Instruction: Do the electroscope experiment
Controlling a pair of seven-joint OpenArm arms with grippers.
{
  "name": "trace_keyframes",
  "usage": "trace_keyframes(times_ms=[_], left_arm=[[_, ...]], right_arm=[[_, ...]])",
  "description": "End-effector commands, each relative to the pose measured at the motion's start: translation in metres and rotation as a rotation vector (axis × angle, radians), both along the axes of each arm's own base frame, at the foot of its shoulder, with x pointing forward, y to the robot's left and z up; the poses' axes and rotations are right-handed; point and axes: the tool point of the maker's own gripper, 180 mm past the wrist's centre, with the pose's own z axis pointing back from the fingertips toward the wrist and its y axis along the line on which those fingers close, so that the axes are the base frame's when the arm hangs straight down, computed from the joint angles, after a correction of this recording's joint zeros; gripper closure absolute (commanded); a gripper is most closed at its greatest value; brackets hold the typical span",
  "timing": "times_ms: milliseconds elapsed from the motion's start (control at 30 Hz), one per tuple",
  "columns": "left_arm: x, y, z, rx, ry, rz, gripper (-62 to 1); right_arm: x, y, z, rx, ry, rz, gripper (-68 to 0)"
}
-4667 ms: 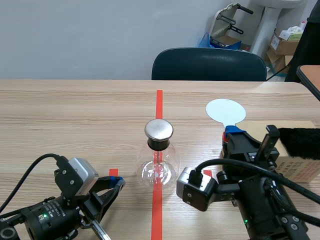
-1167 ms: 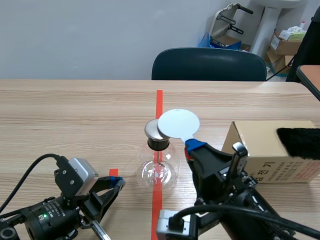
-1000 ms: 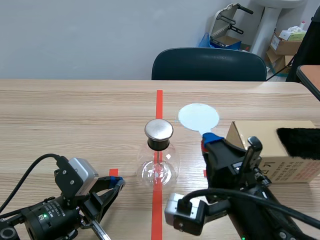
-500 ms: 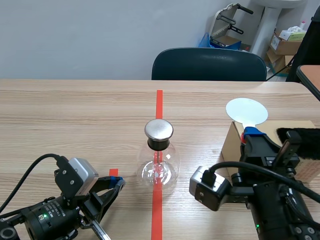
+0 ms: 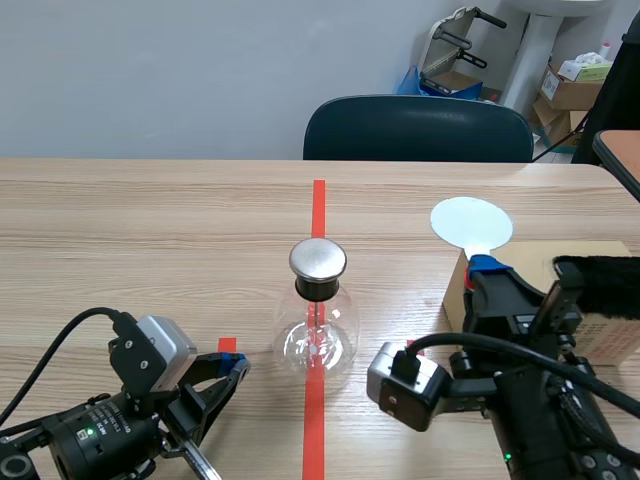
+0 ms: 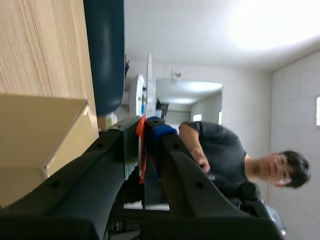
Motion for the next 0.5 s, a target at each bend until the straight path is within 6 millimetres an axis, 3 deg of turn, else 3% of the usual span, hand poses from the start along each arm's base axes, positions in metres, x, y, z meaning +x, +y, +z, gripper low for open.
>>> trace_keyframes(times_ms=[0,200,467], left_arm=[[0.000,-0.009,0.008,-0.033,-0.017,-0.011,-2.7],[0.000,-0.009,0.008,-0.033,-0.017,-0.011,-2.7],[0.000,-0.009,0.008,-0.033,-0.017,-0.011,-2.7]], right_arm=[[0.003,0.005,0.009,0.000,-0.033,0.039,-1.3],[-0.009,0.041,0.007,-0.011,-0.021,0.249,-1.3],[-0.027,0.072,0.003,-0.022,-0.008,0.447,-1.3]])
